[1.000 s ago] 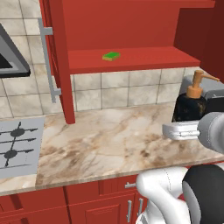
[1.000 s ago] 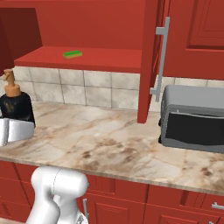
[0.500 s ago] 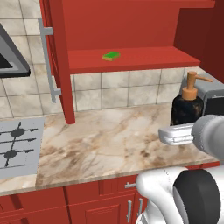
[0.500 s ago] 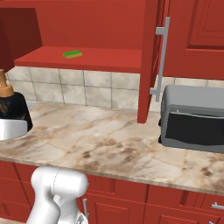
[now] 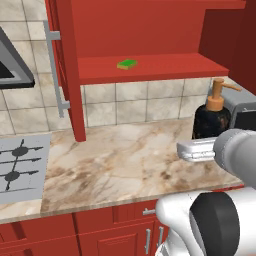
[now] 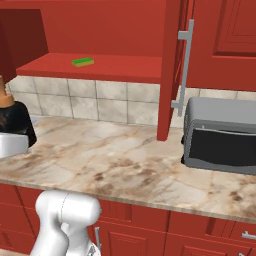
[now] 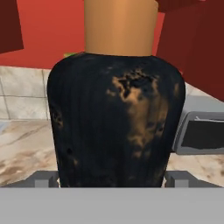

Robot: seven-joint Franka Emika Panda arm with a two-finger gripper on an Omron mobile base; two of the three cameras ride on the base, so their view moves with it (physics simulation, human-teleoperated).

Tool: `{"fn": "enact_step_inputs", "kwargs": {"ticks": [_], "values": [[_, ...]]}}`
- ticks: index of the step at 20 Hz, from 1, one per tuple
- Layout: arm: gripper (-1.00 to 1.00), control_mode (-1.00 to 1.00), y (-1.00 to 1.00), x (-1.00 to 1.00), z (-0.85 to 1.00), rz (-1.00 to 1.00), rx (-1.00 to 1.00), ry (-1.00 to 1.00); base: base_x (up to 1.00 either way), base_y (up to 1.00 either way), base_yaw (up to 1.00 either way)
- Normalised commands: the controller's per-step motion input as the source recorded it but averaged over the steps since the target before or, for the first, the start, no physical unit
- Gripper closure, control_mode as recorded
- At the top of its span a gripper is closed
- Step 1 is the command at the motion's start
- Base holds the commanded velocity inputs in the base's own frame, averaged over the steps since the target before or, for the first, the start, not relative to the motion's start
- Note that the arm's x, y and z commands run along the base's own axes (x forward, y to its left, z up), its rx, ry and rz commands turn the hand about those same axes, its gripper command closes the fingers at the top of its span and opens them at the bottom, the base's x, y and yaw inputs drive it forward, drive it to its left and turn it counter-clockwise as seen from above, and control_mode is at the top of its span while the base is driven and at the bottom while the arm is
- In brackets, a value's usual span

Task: Locate and retrieve the sponge and soap dispenser from the cabinet. Place them next to the sink.

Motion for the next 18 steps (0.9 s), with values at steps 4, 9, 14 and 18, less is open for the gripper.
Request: {"fn": "enact_step_inputs", "kwargs": {"ticks": [4, 9, 14, 18], "values": [[1.0, -1.0, -0.01, 0.74, -0.4, -0.02, 0.05, -0.12, 0.0, 0.0, 0.0], [1.0, -1.0, -0.16, 0.88, -0.64, 0.0, 0.17, -0.05, 0.0, 0.0, 0.0], [1.0, -1.0, -0.09, 0.56, -0.84, 0.0, 0.1, -0.1, 0.0, 0.0, 0.0], [1.0, -1.0, 0.03, 0.01, -0.9, 0.0, -0.02, -0.28, 0.0, 0.0, 0.0]]}}
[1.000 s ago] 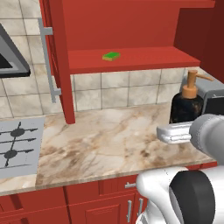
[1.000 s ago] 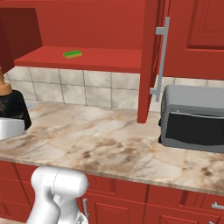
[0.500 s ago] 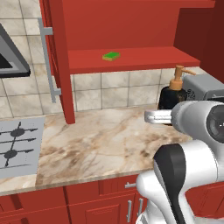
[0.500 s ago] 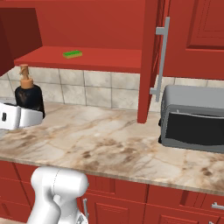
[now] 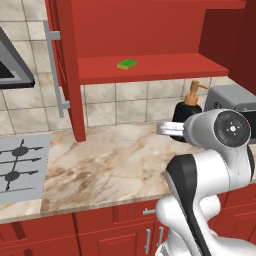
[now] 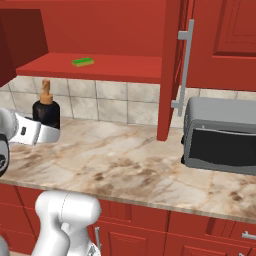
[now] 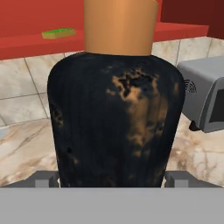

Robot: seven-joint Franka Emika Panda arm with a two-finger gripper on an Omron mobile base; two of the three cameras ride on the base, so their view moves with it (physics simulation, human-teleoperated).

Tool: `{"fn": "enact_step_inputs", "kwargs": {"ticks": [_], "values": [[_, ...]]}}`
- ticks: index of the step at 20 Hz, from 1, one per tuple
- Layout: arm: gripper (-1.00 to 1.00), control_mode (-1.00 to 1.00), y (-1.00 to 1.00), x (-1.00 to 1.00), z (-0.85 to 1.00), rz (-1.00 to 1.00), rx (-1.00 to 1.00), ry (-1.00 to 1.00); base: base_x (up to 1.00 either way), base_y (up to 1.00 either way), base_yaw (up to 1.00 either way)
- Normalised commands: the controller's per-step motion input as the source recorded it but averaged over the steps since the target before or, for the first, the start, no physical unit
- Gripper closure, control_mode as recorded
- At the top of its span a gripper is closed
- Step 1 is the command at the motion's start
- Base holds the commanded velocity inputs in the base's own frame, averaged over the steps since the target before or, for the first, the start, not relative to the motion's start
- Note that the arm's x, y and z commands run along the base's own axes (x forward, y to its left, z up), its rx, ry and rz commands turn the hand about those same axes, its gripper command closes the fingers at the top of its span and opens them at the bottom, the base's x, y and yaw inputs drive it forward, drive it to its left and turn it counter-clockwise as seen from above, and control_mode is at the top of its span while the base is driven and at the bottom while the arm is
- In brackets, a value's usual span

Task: Locate and retrieve the sponge and soap dispenser from the cabinet. Place them next to the sink.

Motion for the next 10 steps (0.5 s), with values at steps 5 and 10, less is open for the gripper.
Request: {"fn": "enact_step_inputs", "kwargs": {"ticks": [5, 10], "values": [[1.0, -1.0, 0.01, -0.18, -0.62, 0.0, -0.05, -0.2, 0.0, 0.0, 0.0], [1.0, -1.0, 0.0, 0.0, -0.07, 0.0, 0.0, 0.0, 0.0, 0.0, 0.0]]}}
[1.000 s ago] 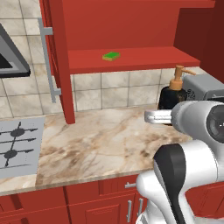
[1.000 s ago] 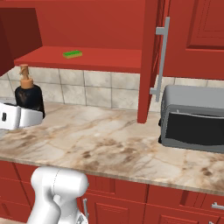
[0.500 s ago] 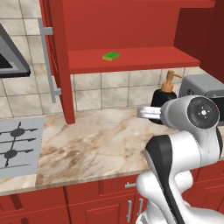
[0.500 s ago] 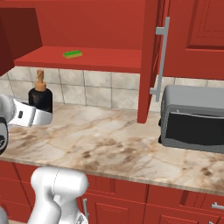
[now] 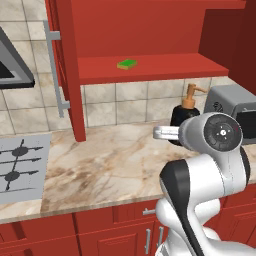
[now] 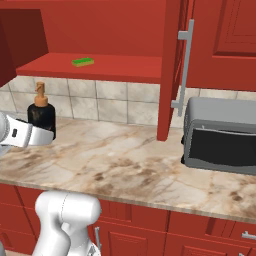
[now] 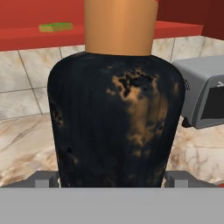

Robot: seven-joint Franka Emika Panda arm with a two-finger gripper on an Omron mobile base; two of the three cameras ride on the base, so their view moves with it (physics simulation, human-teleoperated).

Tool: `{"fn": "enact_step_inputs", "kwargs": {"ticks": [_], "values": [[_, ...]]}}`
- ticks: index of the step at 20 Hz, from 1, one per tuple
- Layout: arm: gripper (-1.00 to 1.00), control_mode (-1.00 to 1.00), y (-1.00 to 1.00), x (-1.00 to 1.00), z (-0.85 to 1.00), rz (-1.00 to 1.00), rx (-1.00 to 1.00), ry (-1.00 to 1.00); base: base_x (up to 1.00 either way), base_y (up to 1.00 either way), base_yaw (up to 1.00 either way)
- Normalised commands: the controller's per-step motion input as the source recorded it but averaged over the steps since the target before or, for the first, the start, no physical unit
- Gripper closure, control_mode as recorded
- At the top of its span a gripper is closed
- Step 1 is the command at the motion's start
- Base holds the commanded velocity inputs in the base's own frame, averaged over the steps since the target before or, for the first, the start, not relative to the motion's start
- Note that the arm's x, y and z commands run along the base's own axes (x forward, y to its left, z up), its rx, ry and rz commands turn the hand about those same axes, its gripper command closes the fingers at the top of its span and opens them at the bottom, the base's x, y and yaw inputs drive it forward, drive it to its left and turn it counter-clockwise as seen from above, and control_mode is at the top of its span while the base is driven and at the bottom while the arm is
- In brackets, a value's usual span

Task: Locate and retrieve the sponge and soap dispenser from the cabinet. Place them next to the sink.

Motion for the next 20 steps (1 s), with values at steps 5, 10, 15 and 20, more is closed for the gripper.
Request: {"fn": "enact_step_inputs", "kwargs": {"ticks": [5, 10, 15, 20], "values": [[1.0, -1.0, 0.0, 0.0, 0.0, 0.0, 0.0, 0.0, 0.0, 0.0, 0.0], [1.0, -1.0, 0.0, 0.0, 0.0, 0.0, 0.0, 0.0, 0.0, 0.0, 0.0], [1.0, 1.0, 0.0, 0.0, 0.0, 0.0, 0.0, 0.0, -0.15, 0.0, 0.0], [1.0, 1.0, 0.0, 0.0, 0.0, 0.0, 0.0, 0.0, -0.61, 0.0, 0.02]]}}
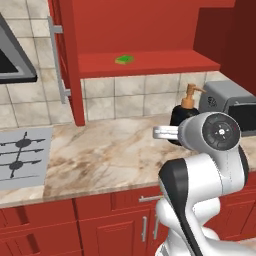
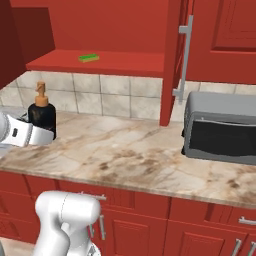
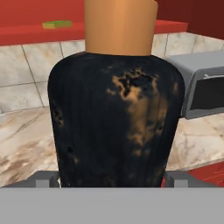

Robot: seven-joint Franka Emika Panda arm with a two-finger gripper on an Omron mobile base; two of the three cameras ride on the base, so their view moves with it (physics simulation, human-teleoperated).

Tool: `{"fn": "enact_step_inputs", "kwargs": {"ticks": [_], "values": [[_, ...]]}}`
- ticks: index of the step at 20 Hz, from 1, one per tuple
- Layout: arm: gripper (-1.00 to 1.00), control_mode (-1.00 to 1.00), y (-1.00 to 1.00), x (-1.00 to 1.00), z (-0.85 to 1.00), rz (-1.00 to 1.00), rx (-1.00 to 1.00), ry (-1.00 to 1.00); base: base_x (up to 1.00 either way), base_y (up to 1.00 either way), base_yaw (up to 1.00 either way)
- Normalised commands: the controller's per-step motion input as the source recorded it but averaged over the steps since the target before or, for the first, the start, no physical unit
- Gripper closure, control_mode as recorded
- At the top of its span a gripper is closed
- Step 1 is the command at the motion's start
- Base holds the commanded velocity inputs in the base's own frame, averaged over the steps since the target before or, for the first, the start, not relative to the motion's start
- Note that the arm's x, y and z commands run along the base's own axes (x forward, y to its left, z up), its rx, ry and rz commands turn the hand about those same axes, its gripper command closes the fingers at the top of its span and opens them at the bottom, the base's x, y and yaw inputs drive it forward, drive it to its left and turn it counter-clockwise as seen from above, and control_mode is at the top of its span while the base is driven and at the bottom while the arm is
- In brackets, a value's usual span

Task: Locate and retrieve the sponge and soap dispenser from the cabinet. Place them next to the sink.

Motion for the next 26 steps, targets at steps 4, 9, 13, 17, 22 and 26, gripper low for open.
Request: {"fn": "enact_step_inputs", "kwargs": {"ticks": [4, 9, 13, 17, 22, 26], "values": [[1.0, 1.0, 0.0, 0.0, 0.0, 0.0, 0.0, 0.0, -0.55, 0.0, 0.03], [1.0, 1.0, 0.0, 0.0, 0.0, 0.0, 0.0, 0.0, -0.03, 0.0, 0.0], [1.0, 1.0, 0.0, 0.0, 0.0, 0.0, 0.0, 0.0, 0.0, 0.12, 0.11], [1.0, 1.0, 0.0, 0.0, 0.0, 0.0, 0.0, 0.0, -0.06, 0.32, 0.27], [1.0, 1.0, 0.0, 0.0, 0.0, 0.0, 0.0, 0.0, -0.12, 0.44, 0.33], [1.0, 1.0, 0.0, 0.0, 0.0, 0.0, 0.0, 0.0, -0.12, 0.57, 0.39]]}}
